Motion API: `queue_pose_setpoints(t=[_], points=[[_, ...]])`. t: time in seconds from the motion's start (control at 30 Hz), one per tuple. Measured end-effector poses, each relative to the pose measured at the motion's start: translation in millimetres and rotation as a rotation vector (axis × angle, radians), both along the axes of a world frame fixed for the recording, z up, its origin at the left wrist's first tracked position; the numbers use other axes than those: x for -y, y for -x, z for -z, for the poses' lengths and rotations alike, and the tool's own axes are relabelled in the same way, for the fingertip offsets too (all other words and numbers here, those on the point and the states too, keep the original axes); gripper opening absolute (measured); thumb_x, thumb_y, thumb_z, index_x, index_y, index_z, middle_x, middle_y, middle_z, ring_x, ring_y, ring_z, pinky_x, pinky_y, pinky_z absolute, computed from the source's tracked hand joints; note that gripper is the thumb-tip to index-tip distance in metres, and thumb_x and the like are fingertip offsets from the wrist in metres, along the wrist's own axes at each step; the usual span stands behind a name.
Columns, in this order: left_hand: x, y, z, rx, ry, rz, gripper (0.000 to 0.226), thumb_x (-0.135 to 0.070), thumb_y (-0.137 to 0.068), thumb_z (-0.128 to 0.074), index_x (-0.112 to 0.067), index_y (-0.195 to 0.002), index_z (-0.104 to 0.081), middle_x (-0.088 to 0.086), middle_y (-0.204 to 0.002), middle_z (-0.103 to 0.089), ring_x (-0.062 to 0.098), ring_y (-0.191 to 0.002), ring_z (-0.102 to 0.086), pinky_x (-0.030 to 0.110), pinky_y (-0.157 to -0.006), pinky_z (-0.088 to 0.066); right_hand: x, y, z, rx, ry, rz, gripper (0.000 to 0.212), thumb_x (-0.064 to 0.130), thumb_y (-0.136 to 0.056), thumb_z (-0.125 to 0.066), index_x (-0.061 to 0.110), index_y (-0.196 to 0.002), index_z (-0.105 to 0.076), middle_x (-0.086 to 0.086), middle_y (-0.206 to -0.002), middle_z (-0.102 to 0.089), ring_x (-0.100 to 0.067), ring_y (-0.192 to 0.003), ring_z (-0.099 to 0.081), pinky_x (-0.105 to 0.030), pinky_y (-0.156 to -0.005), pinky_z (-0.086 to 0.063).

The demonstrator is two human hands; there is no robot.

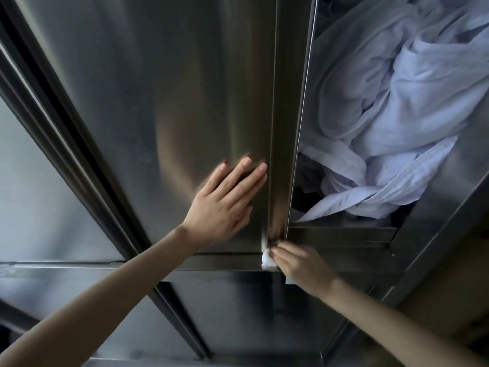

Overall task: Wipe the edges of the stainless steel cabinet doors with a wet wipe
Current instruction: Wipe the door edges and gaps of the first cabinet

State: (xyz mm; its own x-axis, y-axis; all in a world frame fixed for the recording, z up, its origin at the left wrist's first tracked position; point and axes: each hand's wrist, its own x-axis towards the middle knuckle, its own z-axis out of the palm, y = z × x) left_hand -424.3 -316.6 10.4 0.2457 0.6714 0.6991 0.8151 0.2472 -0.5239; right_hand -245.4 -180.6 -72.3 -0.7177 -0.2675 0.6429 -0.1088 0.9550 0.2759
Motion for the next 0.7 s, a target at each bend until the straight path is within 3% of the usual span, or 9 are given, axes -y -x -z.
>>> queue_pose_setpoints(t=[0.1,0.27,0.33,0.4,0.5,0.6,0.7], points=[[2.2,0.8,-2.2,-0.023,0.012,-0.015,0.067,-0.03,-0.096,-0.046,-0.013,-0.155,-0.018,0.0,-0.163,-0.011,0.023,-0.15,-0.013,0.043,-0.122,-0.005,1.8,-1.1,7.9,0.12,0.042,0.037,0.02,-0.001,-0.062,-0.082,0.008,-0.079,-0.074,0.002,-0.072,-0.069,-0.012,-0.072,-0.067,-0.023,-0.058,-0.055],[3.6,-2.1,-7.0,-0.069,0.041,-0.065,0.073,-0.041,-0.097,-0.05,-0.012,-0.155,-0.018,0.002,-0.163,-0.012,0.024,-0.15,-0.01,0.042,-0.122,-0.005,5.8,0.3,-23.8,0.402,-0.029,0.151,0.024,0.014,-0.053,-0.086,0.023,-0.061,-0.064,0.012,-0.057,-0.061,-0.006,-0.059,-0.059,-0.018,-0.041,-0.043],[3.1,-4.5,-9.2,-0.081,0.062,-0.09,0.079,-0.045,-0.095,-0.053,-0.012,-0.155,-0.015,0.002,-0.163,-0.01,0.024,-0.151,-0.007,0.042,-0.122,-0.003,7.0,2.3,-37.6,0.546,0.073,0.134,0.022,0.025,-0.072,-0.077,0.02,-0.06,-0.059,0.006,-0.065,-0.065,-0.011,-0.067,-0.059,-0.021,-0.047,-0.039],[2.6,-8.0,-10.7,-0.092,0.089,-0.111,0.089,-0.05,-0.091,-0.058,-0.011,-0.156,-0.011,0.003,-0.163,-0.006,0.024,-0.151,-0.002,0.042,-0.122,0.0,-0.8,-3.5,-42.4,0.7,0.31,0.144,0.018,0.023,-0.09,-0.058,0.012,-0.082,-0.069,-0.002,-0.087,-0.069,-0.015,-0.087,-0.06,-0.021,-0.065,-0.038],[-0.2,-10.4,-10.8,-0.132,0.118,-0.153,0.103,-0.057,-0.084,-0.063,-0.009,-0.155,-0.007,0.006,-0.163,-0.003,0.027,-0.15,0.002,0.044,-0.122,0.003,-10.9,-36.7,-49.6,0.489,0.603,0.17,0.02,0.009,-0.085,-0.066,0.016,-0.102,-0.074,0.003,-0.096,-0.073,-0.008,-0.091,-0.063,-0.023,-0.081,-0.05],[-4.6,-14.4,-8.5,-0.163,0.108,-0.192,0.105,-0.06,-0.082,-0.061,-0.008,-0.155,-0.006,0.005,-0.163,-0.003,0.028,-0.15,0.004,0.045,-0.122,0.004,-13.9,-74.3,-53.3,0.112,0.687,0.213,0.034,-0.01,-0.063,-0.08,0.01,-0.091,-0.076,0.003,-0.09,-0.074,-0.007,-0.083,-0.068,-0.021,-0.074,-0.054],[-9.9,-17.4,-6.3,-0.183,0.097,-0.209,0.104,-0.061,-0.082,-0.058,-0.008,-0.155,-0.007,0.008,-0.163,0.001,0.029,-0.15,0.004,0.047,-0.122,0.004,-7.3,-94.6,-57.5,-0.087,0.71,0.282,0.037,-0.015,-0.06,-0.079,0.008,-0.088,-0.076,0.002,-0.089,-0.074,-0.009,-0.083,-0.069,-0.022,-0.075,-0.054]])
